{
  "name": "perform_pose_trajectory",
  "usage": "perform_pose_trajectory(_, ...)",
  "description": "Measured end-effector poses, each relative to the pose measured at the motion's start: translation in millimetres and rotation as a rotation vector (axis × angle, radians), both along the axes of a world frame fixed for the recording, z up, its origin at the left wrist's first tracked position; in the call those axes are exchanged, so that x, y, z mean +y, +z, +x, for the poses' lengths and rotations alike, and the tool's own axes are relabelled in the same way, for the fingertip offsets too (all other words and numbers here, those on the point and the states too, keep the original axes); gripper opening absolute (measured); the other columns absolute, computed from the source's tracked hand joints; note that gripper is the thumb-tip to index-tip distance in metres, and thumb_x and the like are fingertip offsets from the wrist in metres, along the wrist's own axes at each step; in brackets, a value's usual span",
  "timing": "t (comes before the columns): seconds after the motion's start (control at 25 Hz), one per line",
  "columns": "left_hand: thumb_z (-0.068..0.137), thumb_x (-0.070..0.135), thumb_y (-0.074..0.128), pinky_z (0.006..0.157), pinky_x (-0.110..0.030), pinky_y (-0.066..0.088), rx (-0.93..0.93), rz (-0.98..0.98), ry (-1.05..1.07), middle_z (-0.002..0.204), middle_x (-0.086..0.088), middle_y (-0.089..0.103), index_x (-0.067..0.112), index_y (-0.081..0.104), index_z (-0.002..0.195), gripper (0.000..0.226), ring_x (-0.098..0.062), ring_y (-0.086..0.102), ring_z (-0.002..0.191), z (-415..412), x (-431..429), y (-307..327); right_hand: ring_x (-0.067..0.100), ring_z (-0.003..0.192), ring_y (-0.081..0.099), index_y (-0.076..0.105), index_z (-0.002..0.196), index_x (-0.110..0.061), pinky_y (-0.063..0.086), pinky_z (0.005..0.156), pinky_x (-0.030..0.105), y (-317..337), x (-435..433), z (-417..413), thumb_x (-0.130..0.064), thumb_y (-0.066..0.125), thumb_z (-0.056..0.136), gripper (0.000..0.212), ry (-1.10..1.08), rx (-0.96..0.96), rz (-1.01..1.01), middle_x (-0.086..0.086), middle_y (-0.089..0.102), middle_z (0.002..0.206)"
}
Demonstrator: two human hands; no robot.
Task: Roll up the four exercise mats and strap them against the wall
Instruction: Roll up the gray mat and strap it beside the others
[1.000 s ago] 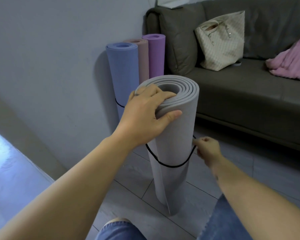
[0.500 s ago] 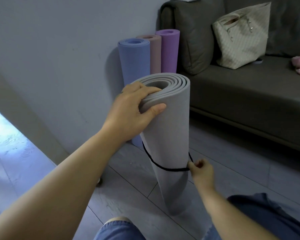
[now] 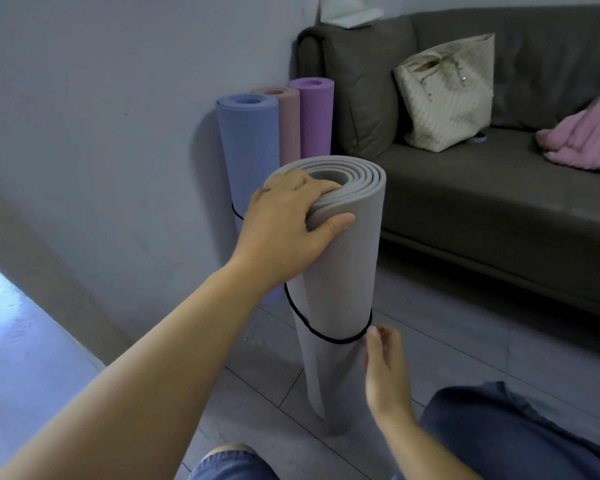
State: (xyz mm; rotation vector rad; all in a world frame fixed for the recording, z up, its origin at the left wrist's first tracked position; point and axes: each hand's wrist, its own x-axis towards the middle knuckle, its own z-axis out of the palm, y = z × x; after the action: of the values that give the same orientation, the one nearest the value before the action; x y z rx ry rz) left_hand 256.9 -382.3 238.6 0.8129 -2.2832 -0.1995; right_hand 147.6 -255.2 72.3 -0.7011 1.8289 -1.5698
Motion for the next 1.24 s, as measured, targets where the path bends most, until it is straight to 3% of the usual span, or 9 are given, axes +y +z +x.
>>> perform_pose_trajectory(0.2, 0.086, 0.061, 0.043, 0.106, -0.039, 0.033, -0.056, 0.007, -0.081, 0.130, 0.010, 0.045, 0.029, 0.053, 0.131, 0.057, -0.010, 0.036, 0.122, -23.7, 12.6, 5.1, 0.016, 0.125, 0.044, 0.046, 0.125, -0.032, 0.036, 0.104, 0.029, 113.2, -29.6, -46.4, -0.038, 0.048, 0.092, 0.034, -0.004, 0.589, -0.527, -0.004, 0.046, 0.131)
perform_pose_trajectory(0.28, 0.089, 0.053, 0.042, 0.109, -0.026, 0.029, 0.156, 0.099, -0.212, 0.136, 0.009, 0.038, 0.027, 0.054, 0.130, 0.050, -0.004, 0.033, 0.128, -23.7, 19.9, 0.6, 0.014, 0.134, 0.030, 0.055, 0.120, -0.036, 0.021, 0.107, 0.014, 147.1, -40.3, -56.7, -0.047, 0.040, 0.090, 0.035, 0.083, 0.796, -0.478, -0.008, 0.040, 0.137)
perform_pose_trajectory(0.4, 0.093, 0.029, 0.049, 0.100, -0.014, 0.035, 0.592, 0.270, -0.117, 0.129, 0.008, 0.045, 0.026, 0.056, 0.123, 0.030, 0.003, 0.043, 0.121, -14.9, 21.1, -26.1, 0.018, 0.130, 0.035, 0.073, 0.095, -0.026, 0.023, 0.104, 0.014, 157.9, -41.3, -66.8, -0.056, 0.041, 0.086, 0.045, 0.092, 0.919, -0.385, -0.011, 0.054, 0.120)
perform_pose_trajectory(0.52, 0.096, 0.025, 0.052, 0.097, -0.036, 0.047, 0.628, 0.942, 0.249, 0.115, 0.002, 0.057, 0.021, 0.057, 0.122, 0.026, -0.014, 0.057, 0.104, -9.5, 8.2, -69.5, 0.020, 0.110, 0.051, 0.073, 0.081, -0.014, 0.028, 0.102, 0.013, 147.4, -46.5, -66.7, -0.053, 0.055, 0.082, 0.042, -0.005, 1.031, -0.450, -0.005, 0.065, 0.093)
perform_pose_trajectory(0.6, 0.095, 0.029, 0.056, 0.088, -0.037, 0.050, 0.563, 1.431, 0.307, 0.101, -0.003, 0.060, 0.009, 0.060, 0.112, 0.026, -0.017, 0.057, 0.091, -11.9, 10.1, -92.1, 0.022, 0.104, 0.055, 0.071, 0.076, -0.012, 0.034, 0.102, 0.022, 147.1, -54.7, -64.7, -0.049, 0.059, 0.082, 0.039, -0.033, 1.024, -0.508, -0.003, 0.065, 0.084)
perform_pose_trajectory(0.68, 0.093, 0.023, 0.061, 0.074, -0.031, 0.052, 0.634, 1.637, 0.304, 0.085, -0.006, 0.062, 0.004, 0.063, 0.091, 0.019, -0.016, 0.057, 0.078, -13.8, 15.4, -100.1, 0.024, 0.100, 0.057, 0.069, 0.073, -0.010, 0.039, 0.101, 0.030, 146.4, -58.8, -63.3, -0.044, 0.060, 0.083, 0.036, -0.047, 0.994, -0.566, -0.004, 0.063, 0.079)
perform_pose_trajectory(0.88, 0.094, 0.013, 0.057, 0.076, -0.028, 0.051, 0.555, 1.562, 0.256, 0.073, -0.007, 0.060, 0.005, 0.063, 0.080, 0.018, -0.015, 0.056, 0.072, -14.7, 9.6, -100.5, 0.019, 0.096, 0.056, 0.068, 0.069, -0.009, 0.041, 0.098, 0.033, 142.3, -54.5, -60.1, -0.038, 0.060, 0.084, 0.033, -0.109, 0.967, -0.629, -0.008, 0.059, 0.077)
perform_pose_trajectory(1.08, 0.098, 0.018, 0.044, 0.070, -0.028, 0.042, -0.253, 0.955, 0.362, 0.066, 0.000, 0.050, 0.017, 0.046, 0.062, 0.036, -0.020, 0.052, 0.076, -7.7, -3.2, -146.6, 0.014, 0.095, 0.056, 0.068, 0.068, -0.007, 0.043, 0.097, 0.033, 139.1, -51.0, -56.6, -0.032, 0.059, 0.084, 0.031, -0.086, 0.989, -0.693, -0.006, 0.060, 0.074)
perform_pose_trajectory(1.24, 0.094, 0.012, 0.046, 0.058, -0.025, 0.032, -0.248, 1.010, 0.418, 0.064, -0.004, 0.050, 0.008, 0.047, 0.061, 0.033, -0.018, 0.045, 0.064, -4.9, 3.9, -196.8, 0.011, 0.096, 0.054, 0.069, 0.069, -0.005, 0.044, 0.097, 0.034, 138.1, -50.8, -56.7, -0.031, 0.059, 0.084, 0.032, -0.067, 0.974, -0.723, -0.003, 0.062, 0.075)
